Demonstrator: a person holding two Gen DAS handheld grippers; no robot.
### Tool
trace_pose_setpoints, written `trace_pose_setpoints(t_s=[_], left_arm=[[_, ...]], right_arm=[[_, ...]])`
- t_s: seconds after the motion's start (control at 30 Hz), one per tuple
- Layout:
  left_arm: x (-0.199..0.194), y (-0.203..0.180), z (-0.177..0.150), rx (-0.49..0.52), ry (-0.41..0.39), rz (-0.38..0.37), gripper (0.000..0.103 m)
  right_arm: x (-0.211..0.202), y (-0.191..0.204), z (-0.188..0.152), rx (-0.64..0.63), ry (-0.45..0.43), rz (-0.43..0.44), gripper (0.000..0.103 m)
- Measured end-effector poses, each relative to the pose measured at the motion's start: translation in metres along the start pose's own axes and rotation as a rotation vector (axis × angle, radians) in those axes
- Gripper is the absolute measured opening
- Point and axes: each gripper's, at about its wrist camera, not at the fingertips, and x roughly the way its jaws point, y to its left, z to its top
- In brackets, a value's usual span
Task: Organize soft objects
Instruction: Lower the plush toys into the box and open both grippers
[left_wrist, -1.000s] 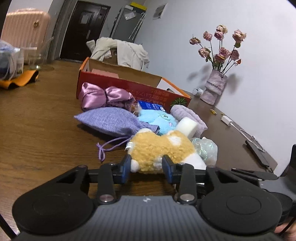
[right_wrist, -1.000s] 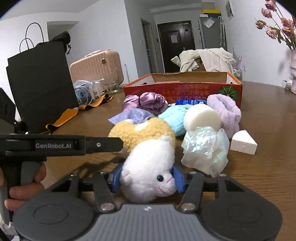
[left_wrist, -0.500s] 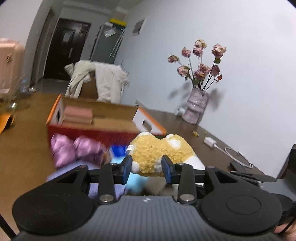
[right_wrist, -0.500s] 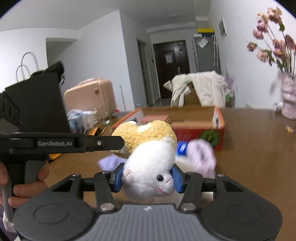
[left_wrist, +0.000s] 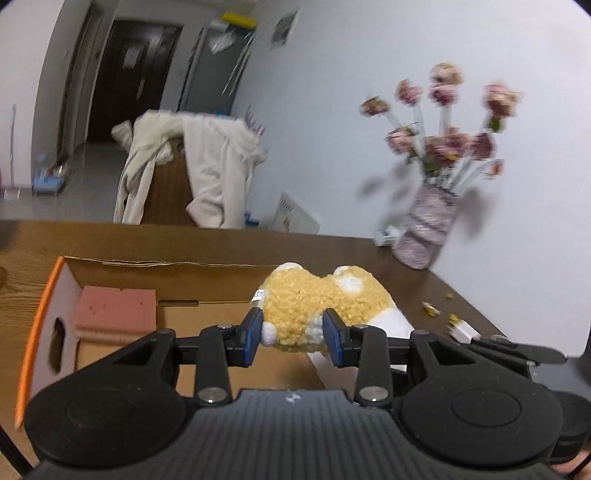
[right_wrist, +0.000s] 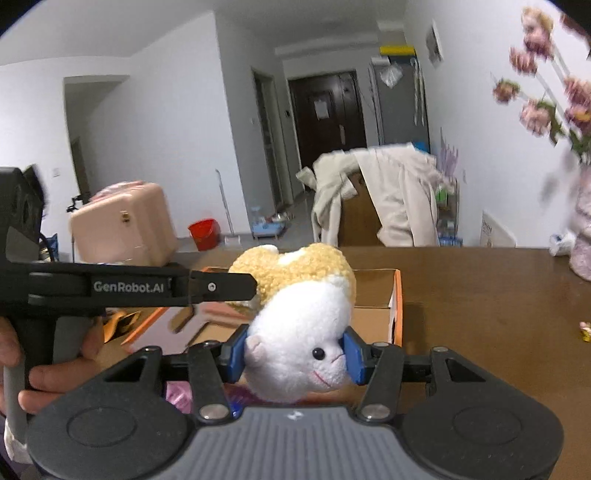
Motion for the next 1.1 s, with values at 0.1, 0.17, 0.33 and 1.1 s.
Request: trace_pose_setpoints(t_s=[0.1, 0.17, 0.33, 1.1], left_arm=[[0.047, 0.015, 0.015, 0.001, 0.041, 0.030, 0.036], [0.078, 0.026, 0.021, -0.002, 0.076, 0.063, 0.036], [0.132, 0.050, 0.024, 0.005, 0.156, 0.108, 0.036], [0.043, 0.039, 0.039, 0.100, 0.072, 0.190, 0.058]], right_arm=[[0.048, -0.016, 0.019, -0.017, 0.052, -0.033, 0.051], [0.080, -0.026, 0.028, -0.011, 0.093, -0.045, 0.051], [0.143, -0.041, 0.030, 0.007, 0.184, -0.077, 0.051], [0.084, -0.023, 0.070, -0.096, 0.097, -0.209, 0.069]])
